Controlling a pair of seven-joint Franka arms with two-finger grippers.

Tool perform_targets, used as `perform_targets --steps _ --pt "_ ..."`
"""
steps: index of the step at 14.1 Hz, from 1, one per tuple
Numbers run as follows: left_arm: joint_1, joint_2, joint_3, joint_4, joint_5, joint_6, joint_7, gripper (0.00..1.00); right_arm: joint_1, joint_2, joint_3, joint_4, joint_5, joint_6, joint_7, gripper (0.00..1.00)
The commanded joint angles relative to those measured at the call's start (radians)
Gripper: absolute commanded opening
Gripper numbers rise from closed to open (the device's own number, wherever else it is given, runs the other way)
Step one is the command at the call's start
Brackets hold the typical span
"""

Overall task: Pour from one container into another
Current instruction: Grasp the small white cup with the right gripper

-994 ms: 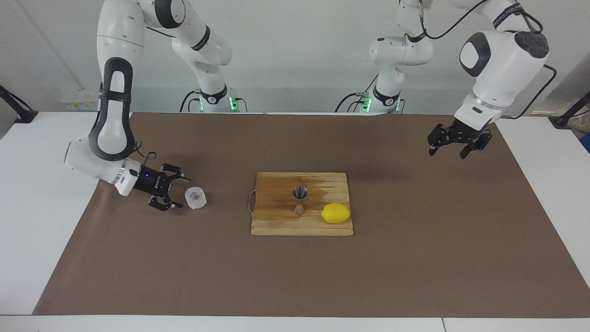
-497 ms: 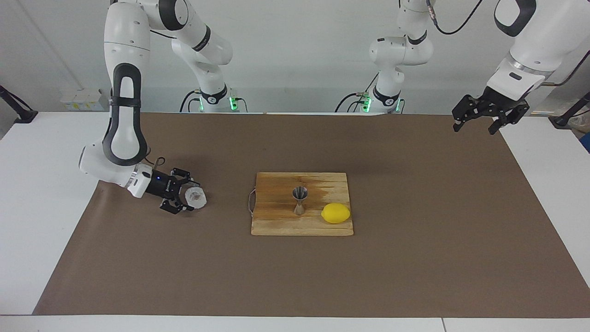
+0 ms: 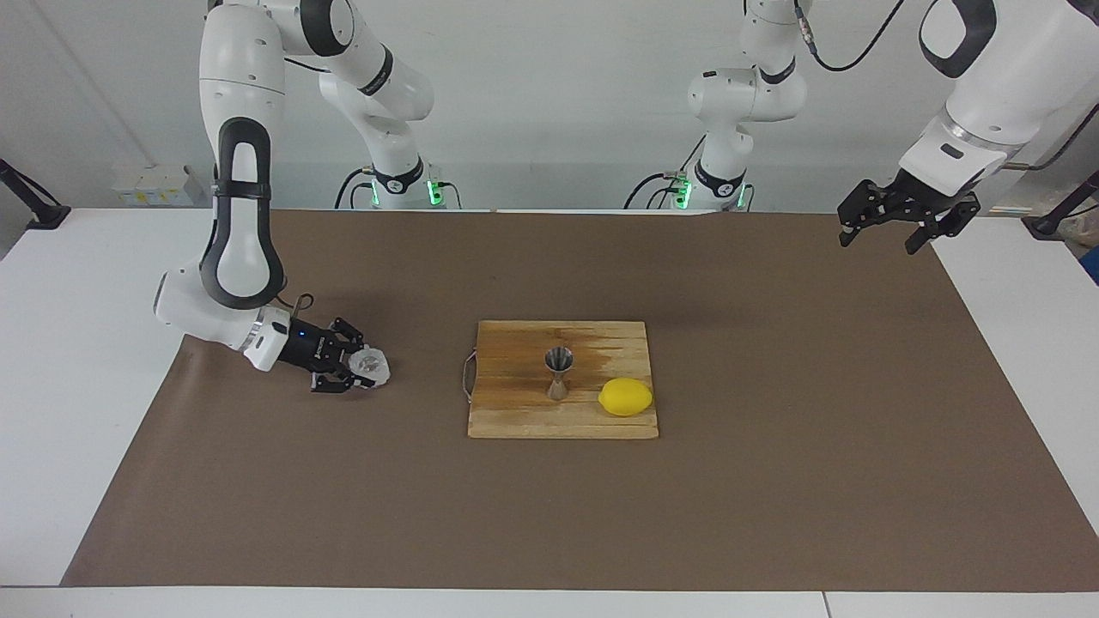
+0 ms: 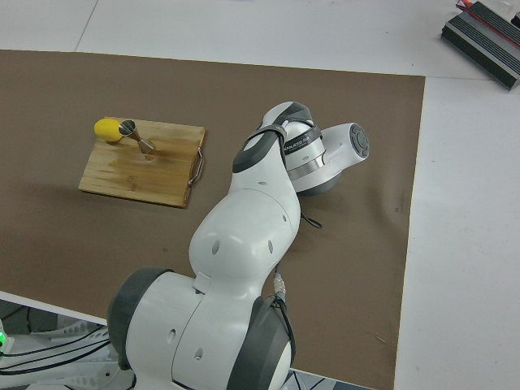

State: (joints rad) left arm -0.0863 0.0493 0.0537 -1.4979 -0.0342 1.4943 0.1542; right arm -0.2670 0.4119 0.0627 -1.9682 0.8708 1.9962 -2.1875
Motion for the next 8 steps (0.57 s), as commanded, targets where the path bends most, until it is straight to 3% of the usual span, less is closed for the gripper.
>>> perform_targets --steps 1,3,5,8 --pt "-0.003 -0.043 0.000 -0.056 0.013 0.008 0.016 1.00 0.014 -0.071 0.023 0.000 0.022 -0.010 0.171 0.06" --pt "-0.003 -0.057 0.000 -0.077 0.014 0.014 0.016 1.00 0.093 -0.148 0.023 0.002 0.005 0.007 0.343 0.06" --pt "-0.001 -0.055 0.000 -0.079 0.013 0.043 0.015 1.00 0.176 -0.174 0.023 0.020 -0.027 0.048 0.498 0.06" --pt "0.008 -0.057 0.000 -0.081 0.013 0.043 0.008 1.00 0.268 -0.202 0.025 0.087 -0.207 0.062 0.697 0.06"
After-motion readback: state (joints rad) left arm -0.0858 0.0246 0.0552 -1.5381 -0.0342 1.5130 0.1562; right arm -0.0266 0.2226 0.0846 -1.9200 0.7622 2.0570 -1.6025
